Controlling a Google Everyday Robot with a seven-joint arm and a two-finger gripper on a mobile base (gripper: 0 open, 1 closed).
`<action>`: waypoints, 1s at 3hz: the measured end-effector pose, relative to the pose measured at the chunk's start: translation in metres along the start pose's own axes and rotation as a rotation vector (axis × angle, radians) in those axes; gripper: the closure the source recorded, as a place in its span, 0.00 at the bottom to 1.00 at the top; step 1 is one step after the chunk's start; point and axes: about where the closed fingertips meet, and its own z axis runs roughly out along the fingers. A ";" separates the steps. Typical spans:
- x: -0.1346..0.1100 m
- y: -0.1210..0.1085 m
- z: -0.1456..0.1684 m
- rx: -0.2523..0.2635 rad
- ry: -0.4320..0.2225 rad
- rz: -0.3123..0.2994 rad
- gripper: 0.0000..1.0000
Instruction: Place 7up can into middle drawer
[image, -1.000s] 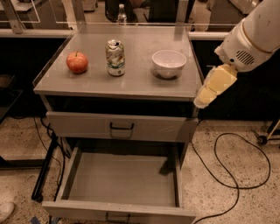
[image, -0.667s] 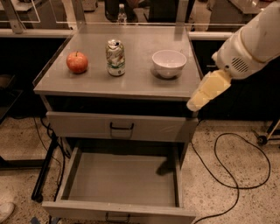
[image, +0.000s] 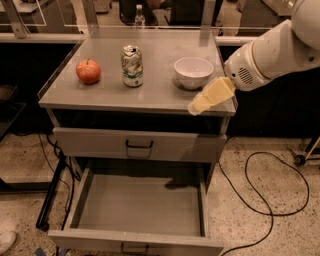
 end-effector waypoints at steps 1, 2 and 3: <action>0.000 0.000 0.000 0.000 0.000 0.000 0.00; -0.018 -0.006 0.012 0.018 -0.078 0.002 0.00; -0.054 -0.018 0.039 0.041 -0.210 0.005 0.00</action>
Offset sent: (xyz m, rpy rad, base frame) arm 0.0672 0.0489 0.0183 0.2254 -0.2244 -0.0198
